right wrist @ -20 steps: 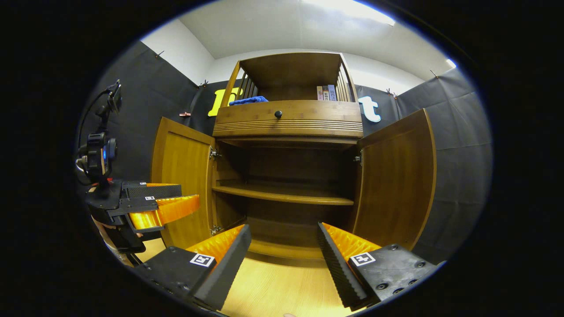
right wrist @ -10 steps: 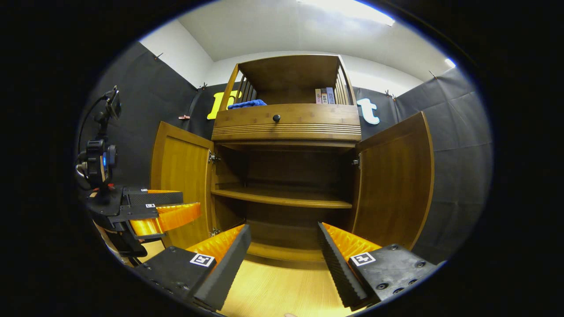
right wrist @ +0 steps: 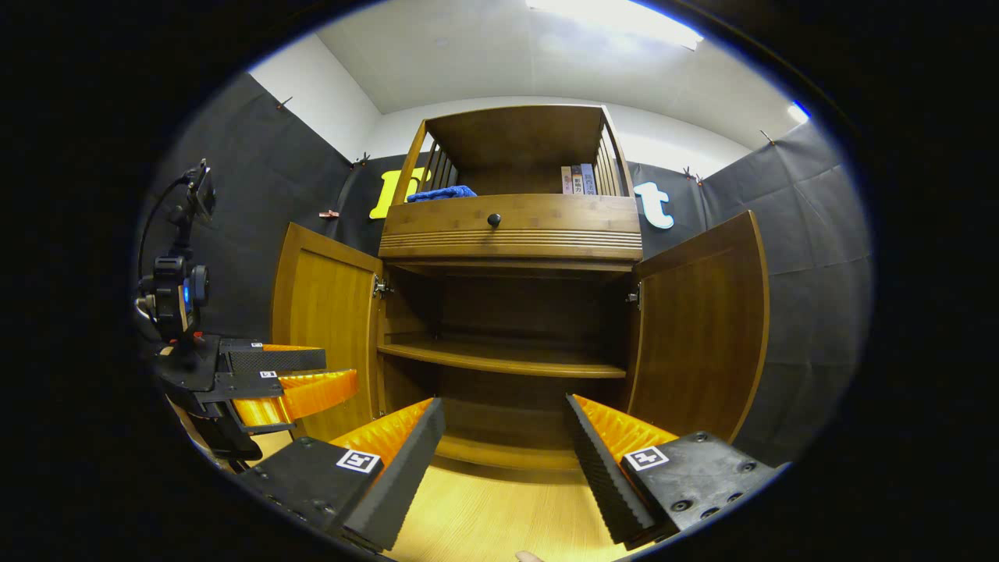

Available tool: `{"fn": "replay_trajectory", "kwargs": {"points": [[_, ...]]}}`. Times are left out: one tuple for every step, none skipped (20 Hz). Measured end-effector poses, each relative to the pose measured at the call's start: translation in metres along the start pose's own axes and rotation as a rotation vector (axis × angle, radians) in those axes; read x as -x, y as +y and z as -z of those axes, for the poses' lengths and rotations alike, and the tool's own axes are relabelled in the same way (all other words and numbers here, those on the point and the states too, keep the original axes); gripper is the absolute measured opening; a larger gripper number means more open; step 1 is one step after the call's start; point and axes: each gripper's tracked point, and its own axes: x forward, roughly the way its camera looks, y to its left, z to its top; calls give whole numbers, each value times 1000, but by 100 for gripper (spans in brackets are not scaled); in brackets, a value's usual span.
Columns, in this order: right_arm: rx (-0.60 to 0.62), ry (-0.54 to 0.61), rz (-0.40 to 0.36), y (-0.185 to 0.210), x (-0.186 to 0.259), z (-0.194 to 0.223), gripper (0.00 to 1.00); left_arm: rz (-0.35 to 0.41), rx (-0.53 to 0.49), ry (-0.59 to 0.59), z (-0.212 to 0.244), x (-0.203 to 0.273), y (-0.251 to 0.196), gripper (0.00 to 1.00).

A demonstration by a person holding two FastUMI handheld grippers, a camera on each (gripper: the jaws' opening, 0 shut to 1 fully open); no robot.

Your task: Open the right door of the double-door shoe cabinet with the right hand, and open the left door with the left hand.

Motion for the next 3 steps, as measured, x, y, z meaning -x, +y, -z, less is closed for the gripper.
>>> {"fn": "replay_trajectory", "kwargs": {"points": [[-1, -2, -2, 1, 1, 0, 99, 3, -2, 0, 1, 0, -1, 100], [-3, -4, -3, 1, 1, -1, 99, 6, -4, -1, 0, 1, -2, 96], [-2, -6, -4, 1, 2, -2, 99, 8, -5, -2, 0, 1, -3, 100]]}}
